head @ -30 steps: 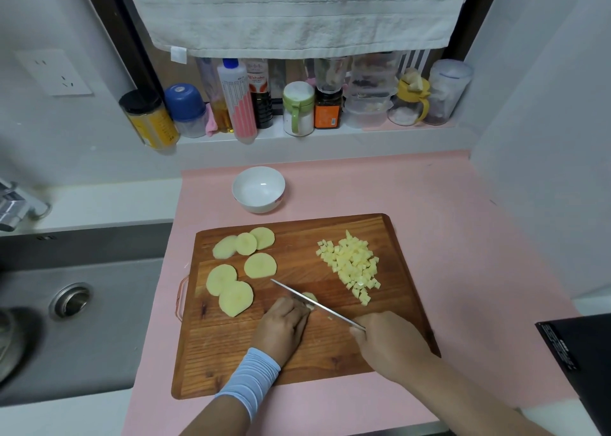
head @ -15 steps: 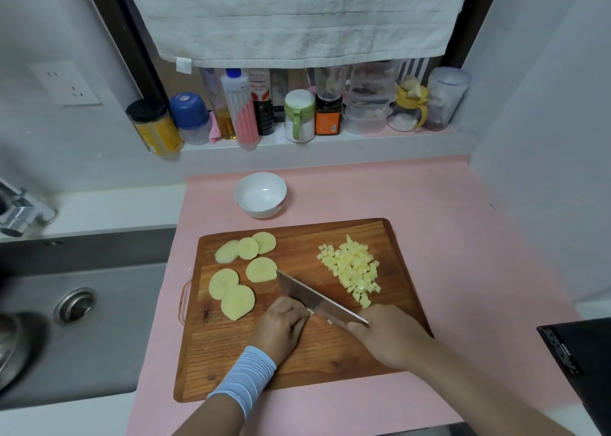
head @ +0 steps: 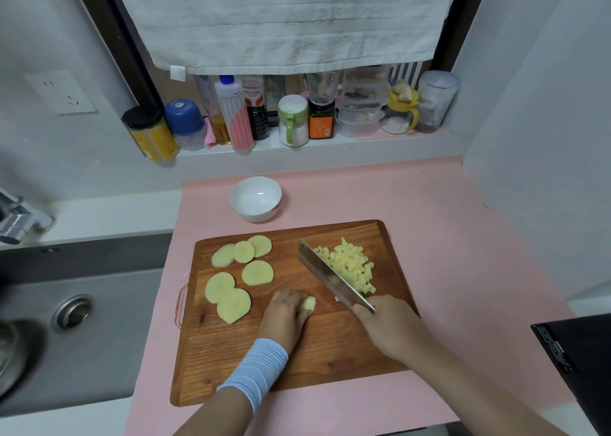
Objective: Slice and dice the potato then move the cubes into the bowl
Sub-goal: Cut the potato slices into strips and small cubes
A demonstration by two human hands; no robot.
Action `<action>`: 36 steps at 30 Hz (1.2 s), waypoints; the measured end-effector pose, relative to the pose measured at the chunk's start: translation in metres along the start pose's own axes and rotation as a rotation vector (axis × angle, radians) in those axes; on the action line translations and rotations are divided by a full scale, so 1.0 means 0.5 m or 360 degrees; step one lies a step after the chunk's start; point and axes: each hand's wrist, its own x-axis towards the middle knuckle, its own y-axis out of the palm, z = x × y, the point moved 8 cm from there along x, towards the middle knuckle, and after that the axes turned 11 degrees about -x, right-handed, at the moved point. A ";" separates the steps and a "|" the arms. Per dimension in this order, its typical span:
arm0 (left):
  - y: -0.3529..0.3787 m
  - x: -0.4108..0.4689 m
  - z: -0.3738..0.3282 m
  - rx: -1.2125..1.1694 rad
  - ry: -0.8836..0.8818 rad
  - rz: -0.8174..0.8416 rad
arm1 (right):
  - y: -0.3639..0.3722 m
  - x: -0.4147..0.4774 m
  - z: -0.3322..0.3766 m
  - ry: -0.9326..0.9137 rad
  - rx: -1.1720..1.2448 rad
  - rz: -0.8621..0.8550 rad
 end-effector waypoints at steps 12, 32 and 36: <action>0.007 -0.022 0.005 -0.0053 0.0264 -0.0023 | 0.058 -0.018 0.028 0.0008 -0.0061 0.0039; 0.001 0.010 -0.002 0.0049 0.0335 0.0141 | 0.080 -0.037 0.056 0.0039 -0.0132 0.0032; -0.001 0.001 -0.004 0.0002 0.0333 0.0094 | 0.092 -0.012 0.068 0.0091 0.0016 0.0120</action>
